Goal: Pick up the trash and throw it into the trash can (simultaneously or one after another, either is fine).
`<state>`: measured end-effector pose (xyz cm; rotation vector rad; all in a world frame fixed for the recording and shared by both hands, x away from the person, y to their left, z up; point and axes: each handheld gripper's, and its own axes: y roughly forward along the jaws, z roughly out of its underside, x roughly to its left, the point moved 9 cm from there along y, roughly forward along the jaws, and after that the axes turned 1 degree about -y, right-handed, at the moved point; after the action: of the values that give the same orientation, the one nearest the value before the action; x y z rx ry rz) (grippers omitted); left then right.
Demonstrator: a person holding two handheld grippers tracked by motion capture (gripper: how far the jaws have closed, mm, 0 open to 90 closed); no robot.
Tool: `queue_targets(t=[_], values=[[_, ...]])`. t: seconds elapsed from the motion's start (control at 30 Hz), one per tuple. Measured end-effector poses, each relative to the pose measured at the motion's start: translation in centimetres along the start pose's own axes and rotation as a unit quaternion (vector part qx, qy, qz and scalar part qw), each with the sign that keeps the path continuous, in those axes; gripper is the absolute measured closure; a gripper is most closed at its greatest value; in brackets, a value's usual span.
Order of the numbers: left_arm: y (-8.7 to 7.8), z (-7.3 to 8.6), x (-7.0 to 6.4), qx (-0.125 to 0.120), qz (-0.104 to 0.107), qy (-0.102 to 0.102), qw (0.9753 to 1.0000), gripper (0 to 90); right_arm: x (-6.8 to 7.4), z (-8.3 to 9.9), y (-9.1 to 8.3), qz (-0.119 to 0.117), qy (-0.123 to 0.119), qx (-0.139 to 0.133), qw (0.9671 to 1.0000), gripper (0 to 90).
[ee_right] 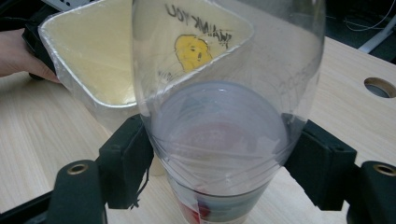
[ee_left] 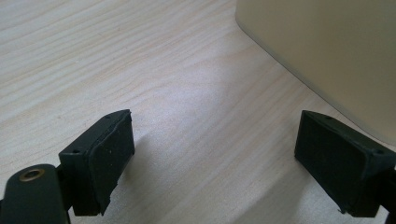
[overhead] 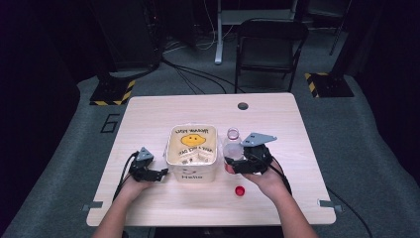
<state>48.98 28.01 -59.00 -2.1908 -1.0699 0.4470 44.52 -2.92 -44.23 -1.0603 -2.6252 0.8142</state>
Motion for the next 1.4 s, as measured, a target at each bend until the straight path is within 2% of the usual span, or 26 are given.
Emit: queue_targets(t=[0.1, 0.63, 0.9, 1.4], values=[[0.0, 0.0, 0.0, -0.002, -0.001, 0.0, 1.0, 11.8, -0.1, -0.5, -0.5, 0.003, -0.007, 0.001, 1.0, 26.6], [0.0, 0.0, 0.0, 0.0, 0.0, 0.0, 1.0, 11.8, -0.9, -3.4, -2.9, 0.01, -0.016, -0.003, 0.9998, 26.6], [0.0, 0.0, 0.0, 0.0, 0.0, 0.0, 1.0, 11.8, -1.2, -4.8, -3.6, 0.009, -0.007, -0.017, 0.9998, 26.7], [0.0, 0.0, 0.0, 0.0, 0.0, 0.002, 1.0, 11.8, -1.7, -7.5, -4.1, 0.008, -0.014, -0.025, 0.9996, 26.7]])
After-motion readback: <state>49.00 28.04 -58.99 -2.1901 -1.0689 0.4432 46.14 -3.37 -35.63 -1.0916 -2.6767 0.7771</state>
